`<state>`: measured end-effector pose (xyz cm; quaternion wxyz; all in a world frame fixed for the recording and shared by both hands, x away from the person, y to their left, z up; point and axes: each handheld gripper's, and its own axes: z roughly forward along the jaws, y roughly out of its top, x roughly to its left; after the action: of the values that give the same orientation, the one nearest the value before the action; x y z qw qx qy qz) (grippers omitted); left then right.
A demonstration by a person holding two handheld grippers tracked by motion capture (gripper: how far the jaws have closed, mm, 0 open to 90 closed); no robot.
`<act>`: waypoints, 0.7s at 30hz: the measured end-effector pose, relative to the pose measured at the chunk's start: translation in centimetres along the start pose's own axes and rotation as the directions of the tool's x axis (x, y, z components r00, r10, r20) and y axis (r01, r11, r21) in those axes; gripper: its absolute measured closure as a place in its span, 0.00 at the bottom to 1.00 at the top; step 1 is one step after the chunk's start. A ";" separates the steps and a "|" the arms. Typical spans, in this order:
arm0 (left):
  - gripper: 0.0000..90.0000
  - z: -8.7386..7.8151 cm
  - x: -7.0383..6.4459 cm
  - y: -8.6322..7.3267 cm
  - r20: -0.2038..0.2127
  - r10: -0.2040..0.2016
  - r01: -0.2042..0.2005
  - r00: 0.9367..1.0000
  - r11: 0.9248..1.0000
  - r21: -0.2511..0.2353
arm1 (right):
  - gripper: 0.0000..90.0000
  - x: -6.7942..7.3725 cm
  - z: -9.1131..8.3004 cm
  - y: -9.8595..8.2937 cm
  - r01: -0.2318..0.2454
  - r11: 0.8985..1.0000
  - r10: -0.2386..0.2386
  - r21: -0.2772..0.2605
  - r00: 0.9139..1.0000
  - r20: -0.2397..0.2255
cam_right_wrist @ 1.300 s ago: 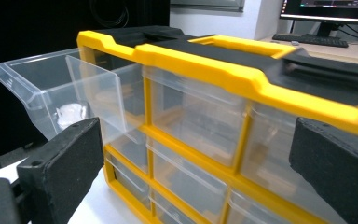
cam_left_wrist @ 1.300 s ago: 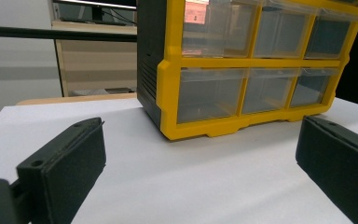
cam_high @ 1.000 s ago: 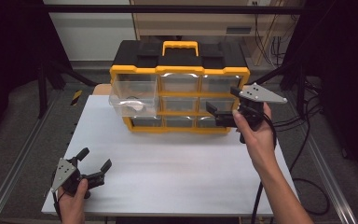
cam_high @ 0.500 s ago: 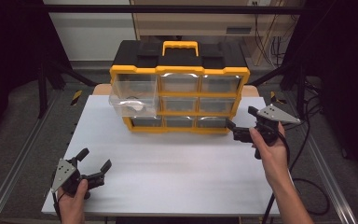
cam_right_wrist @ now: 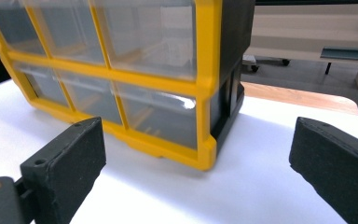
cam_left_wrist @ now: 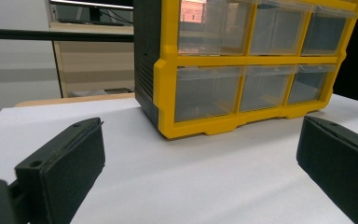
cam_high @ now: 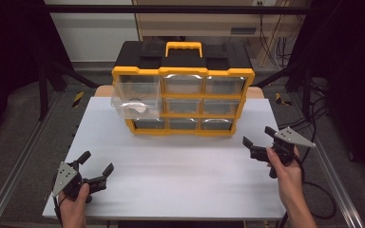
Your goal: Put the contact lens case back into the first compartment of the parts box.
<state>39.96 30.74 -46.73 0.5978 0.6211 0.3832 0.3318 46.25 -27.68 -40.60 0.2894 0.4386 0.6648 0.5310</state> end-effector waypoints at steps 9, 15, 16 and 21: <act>0.01 0.0 0.0 -0.1 0.022 0.010 -0.010 1.000 1.000 0.008 | 0.05 -0.2 -1.1 -3.5 -0.018 1.000 0.018 -0.010 1.000 -0.007; 0.01 0.0 -0.1 -0.1 0.024 0.013 -0.013 1.000 1.000 0.013 | 0.05 0.1 -1.6 -5.2 -0.028 0.999 0.028 -0.019 0.999 -0.024; 0.01 0.0 -0.1 -0.1 0.025 0.011 -0.012 1.000 1.000 0.013 | 0.05 0.2 -1.7 -5.3 -0.029 0.999 0.028 -0.021 0.999 -0.027; 0.01 -0.1 -0.2 -0.1 0.033 0.012 -0.012 0.999 1.000 0.008 | 0.06 0.9 -1.5 -6.0 -0.007 0.999 0.005 -0.032 0.999 -0.048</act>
<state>39.73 30.61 -46.77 0.5995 0.6311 0.3708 0.3238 42.94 -27.86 -45.86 0.2788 0.4231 0.6615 0.5529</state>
